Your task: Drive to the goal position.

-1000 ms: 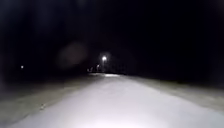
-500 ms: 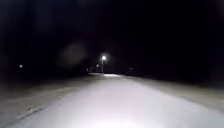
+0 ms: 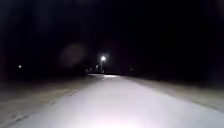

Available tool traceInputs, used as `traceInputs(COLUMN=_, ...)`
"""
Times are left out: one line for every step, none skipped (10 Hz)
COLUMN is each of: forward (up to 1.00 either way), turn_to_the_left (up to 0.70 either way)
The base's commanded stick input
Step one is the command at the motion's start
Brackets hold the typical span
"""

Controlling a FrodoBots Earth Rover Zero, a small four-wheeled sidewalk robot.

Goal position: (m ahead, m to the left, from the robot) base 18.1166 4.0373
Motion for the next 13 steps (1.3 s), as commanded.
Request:
traceInputs(forward=0.7, turn_to_the_left=0.0)
traceInputs(forward=0.7, turn_to_the_left=0.0)
traceInputs(forward=0.7, turn_to_the_left=0.0)
traceInputs(forward=0.7, turn_to_the_left=0.0)
traceInputs(forward=0.7, turn_to_the_left=0.0)
traceInputs(forward=0.7, turn_to_the_left=0.0)
traceInputs(forward=0.7, turn_to_the_left=0.0)
traceInputs(forward=0.7, turn_to_the_left=0.0)
traceInputs(forward=0.7, turn_to_the_left=0.0)
traceInputs(forward=0.7, turn_to_the_left=0.0)
traceInputs(forward=0.7, turn_to_the_left=0.0)
traceInputs(forward=0.7, turn_to_the_left=0.0)
traceInputs(forward=0.7, turn_to_the_left=0.0)
